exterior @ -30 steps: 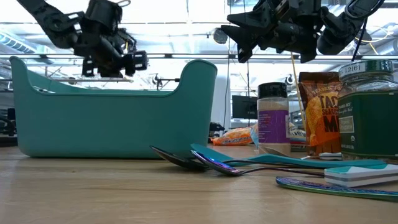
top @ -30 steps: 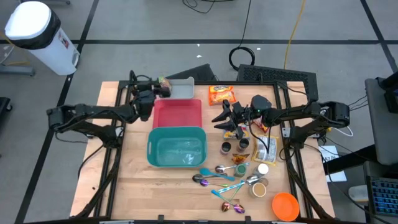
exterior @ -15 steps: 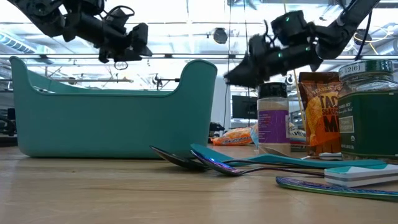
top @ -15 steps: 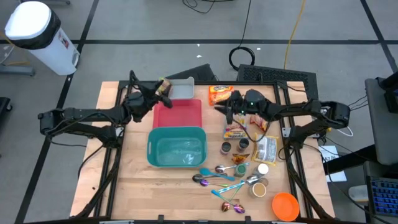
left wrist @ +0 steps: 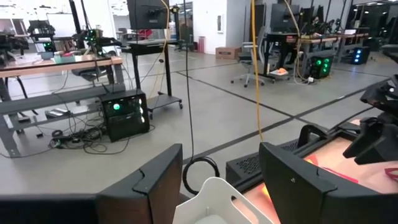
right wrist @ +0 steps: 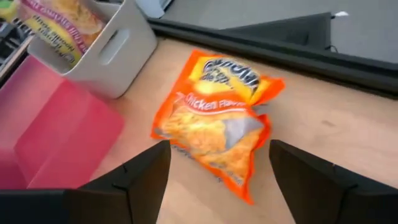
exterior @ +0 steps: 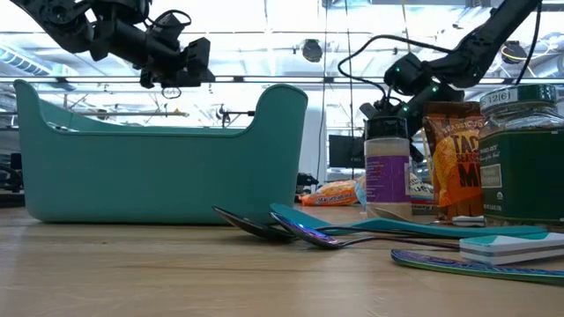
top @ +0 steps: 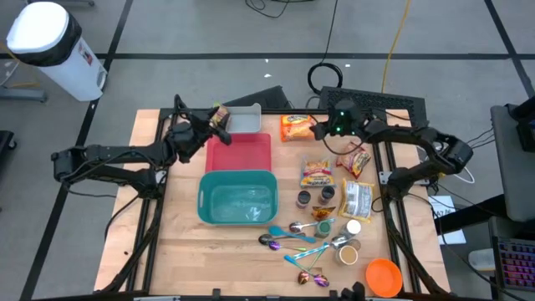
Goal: Pick & Place Food Item
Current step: Put the orange noodle pack into the gray bin
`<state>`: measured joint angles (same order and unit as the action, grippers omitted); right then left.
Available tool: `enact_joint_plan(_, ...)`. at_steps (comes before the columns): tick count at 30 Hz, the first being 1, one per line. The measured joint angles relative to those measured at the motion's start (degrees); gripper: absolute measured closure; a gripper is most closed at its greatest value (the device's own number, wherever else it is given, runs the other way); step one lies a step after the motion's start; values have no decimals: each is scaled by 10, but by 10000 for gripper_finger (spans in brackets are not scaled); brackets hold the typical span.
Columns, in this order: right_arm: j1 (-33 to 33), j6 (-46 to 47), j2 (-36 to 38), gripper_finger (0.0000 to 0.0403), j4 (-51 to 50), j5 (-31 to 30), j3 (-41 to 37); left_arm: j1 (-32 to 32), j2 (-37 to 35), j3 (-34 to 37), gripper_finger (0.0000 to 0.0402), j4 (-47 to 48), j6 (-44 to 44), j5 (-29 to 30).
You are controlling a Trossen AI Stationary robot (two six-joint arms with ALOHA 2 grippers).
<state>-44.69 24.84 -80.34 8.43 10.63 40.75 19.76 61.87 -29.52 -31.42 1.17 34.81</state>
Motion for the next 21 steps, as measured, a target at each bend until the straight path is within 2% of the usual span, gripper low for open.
enact_joint_plan(10, -3, 4, -74, 173, 14, 15, 0, 6, 0, 0, 183, 0, 0, -4)
enact_joint_plan(15, -3, 15, -84, 189, 23, 15, 0, 6, 0, 0, 183, 1, 1, -4)
enact_joint_plan(21, -3, 15, -89, 248, 17, 15, 0, 6, 0, 0, 183, 13, 8, -4)
